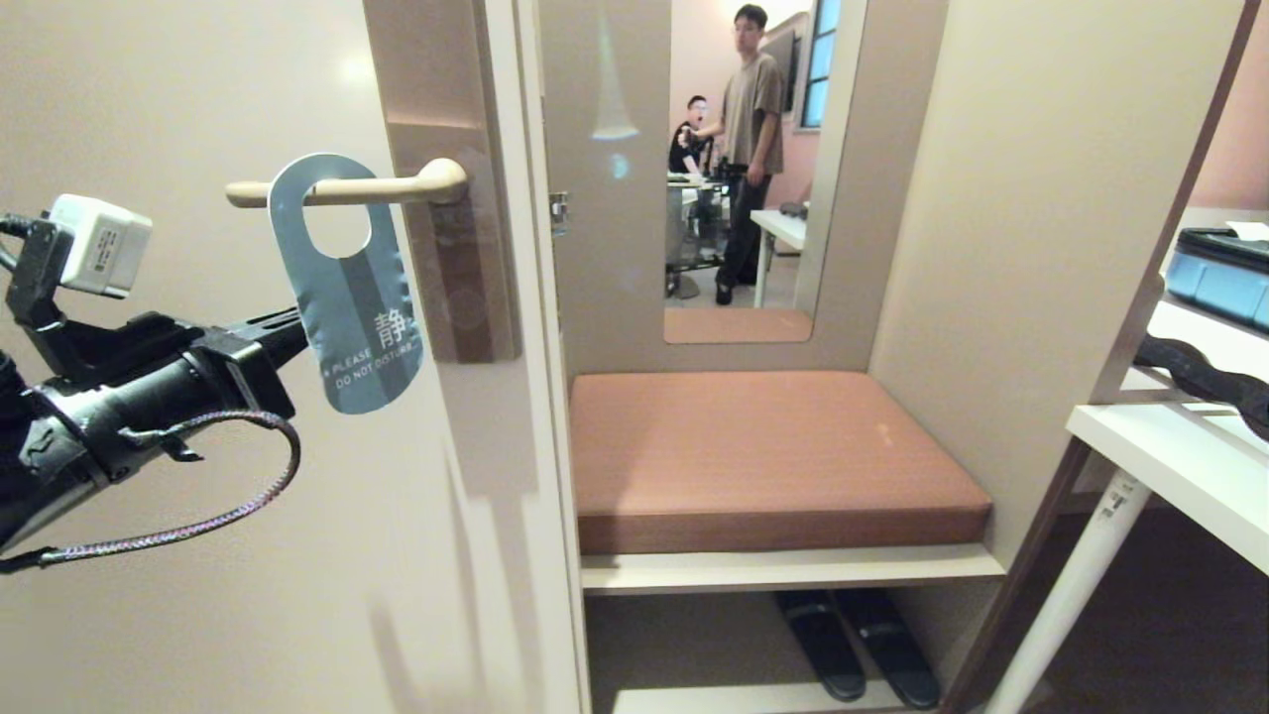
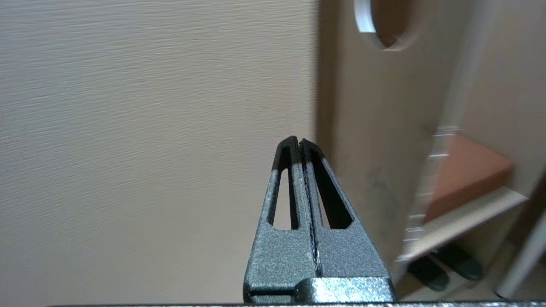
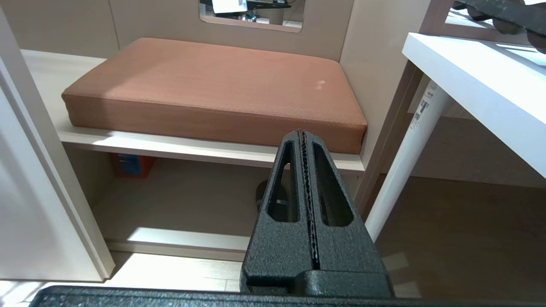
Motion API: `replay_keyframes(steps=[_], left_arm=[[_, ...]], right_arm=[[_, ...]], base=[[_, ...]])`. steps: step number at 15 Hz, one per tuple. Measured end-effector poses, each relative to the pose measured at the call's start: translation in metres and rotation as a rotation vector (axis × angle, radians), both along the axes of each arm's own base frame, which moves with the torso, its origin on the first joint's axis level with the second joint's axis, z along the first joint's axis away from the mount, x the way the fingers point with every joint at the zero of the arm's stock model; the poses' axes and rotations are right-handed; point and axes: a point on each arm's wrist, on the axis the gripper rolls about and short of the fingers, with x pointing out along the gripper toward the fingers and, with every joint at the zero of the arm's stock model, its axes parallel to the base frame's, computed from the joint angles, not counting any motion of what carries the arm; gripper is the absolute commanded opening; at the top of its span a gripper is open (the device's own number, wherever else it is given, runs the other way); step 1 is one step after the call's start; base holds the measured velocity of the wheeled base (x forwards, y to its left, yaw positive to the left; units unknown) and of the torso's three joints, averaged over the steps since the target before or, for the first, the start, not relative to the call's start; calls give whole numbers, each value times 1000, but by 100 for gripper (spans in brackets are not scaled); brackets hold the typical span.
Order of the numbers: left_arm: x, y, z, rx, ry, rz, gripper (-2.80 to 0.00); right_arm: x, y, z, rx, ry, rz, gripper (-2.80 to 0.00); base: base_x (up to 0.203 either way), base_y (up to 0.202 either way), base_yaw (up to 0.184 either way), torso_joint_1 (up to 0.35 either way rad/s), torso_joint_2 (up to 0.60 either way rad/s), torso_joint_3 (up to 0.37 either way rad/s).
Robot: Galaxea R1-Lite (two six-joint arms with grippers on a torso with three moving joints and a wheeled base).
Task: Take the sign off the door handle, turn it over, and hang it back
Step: Hang the sign back with the other side facing out
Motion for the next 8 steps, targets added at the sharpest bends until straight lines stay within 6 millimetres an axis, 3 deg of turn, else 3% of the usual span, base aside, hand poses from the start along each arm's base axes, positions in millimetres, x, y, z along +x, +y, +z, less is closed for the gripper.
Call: replay_keyframes(steps=[4,8], left_arm=[[-5,-27,0,6,-5,-123,-280],[-5,-35,-1,8,-2,-153,-280]], right_arm=[[0,0,0,0,0,-1,-280],[0,0,0,0,0,0,-280]], base=[[0,0,0,0,0,0],[0,0,0,0,0,0]])
